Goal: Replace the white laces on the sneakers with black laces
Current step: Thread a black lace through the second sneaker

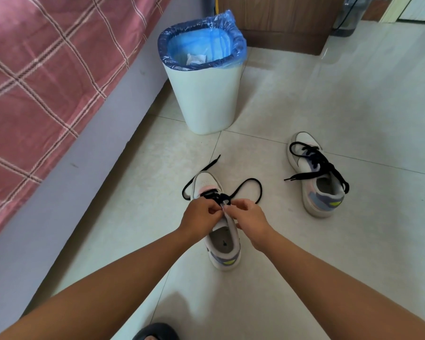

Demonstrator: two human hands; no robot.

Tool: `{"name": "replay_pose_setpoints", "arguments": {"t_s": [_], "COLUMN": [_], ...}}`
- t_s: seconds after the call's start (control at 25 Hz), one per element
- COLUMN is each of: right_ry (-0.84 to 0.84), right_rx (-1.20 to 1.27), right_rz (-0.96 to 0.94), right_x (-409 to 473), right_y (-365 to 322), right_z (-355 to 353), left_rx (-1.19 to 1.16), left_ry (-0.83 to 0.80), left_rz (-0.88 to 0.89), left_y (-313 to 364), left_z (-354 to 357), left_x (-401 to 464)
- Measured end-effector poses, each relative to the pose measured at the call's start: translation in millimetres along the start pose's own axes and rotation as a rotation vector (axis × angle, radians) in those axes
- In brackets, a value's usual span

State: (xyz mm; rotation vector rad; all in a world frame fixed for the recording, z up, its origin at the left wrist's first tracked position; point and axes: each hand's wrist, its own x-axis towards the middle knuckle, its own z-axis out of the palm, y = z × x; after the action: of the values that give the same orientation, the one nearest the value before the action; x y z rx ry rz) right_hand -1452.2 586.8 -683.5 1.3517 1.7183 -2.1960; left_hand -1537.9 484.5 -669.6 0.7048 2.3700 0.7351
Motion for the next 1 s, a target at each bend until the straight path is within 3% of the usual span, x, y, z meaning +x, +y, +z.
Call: {"name": "replay_pose_setpoints", "arguments": {"t_s": [0.16,0.44,0.52,0.6,0.68,0.8,0.92,1.0], "right_ry": [-0.057,0.292,0.280,0.269,0.269,0.248,0.161,0.111], "right_rx": [-0.382,-0.351,-0.348,-0.344,-0.345,-0.337,-0.243,-0.087], "right_rz": [-0.154,-0.204,-0.187,-0.181,-0.166,-0.111,-0.001,0.098], "right_x": [-11.6,-11.6,-10.2,-9.1,-8.2,-5.5,-4.1,-2.8], "right_y": [20.9,24.5,23.1,22.8,23.1,23.9,18.1,11.3], "right_z": [-1.3,-8.4,-19.1,-27.2,-28.9,-29.2,-31.3,-33.3], "left_rx": [0.044,0.020,0.176,0.470,0.768,1.020,1.084,0.983], "left_ry": [-0.044,-0.176,-0.308,-0.441,-0.580,-0.742,-0.675,-0.502], "left_rz": [0.025,0.230,0.312,0.287,0.180,-0.017,-0.010,0.066], "left_y": [-1.4,-7.9,-24.2,-48.7,-77.9,-109.1,-102.9,-78.2], "left_z": [-2.7,-29.7,-44.9,-60.8,-73.2,-75.5,-62.6,-51.8], "left_x": [0.3,-19.3,-33.1,-48.1,-63.0,-80.7,-76.7,-62.1]}}
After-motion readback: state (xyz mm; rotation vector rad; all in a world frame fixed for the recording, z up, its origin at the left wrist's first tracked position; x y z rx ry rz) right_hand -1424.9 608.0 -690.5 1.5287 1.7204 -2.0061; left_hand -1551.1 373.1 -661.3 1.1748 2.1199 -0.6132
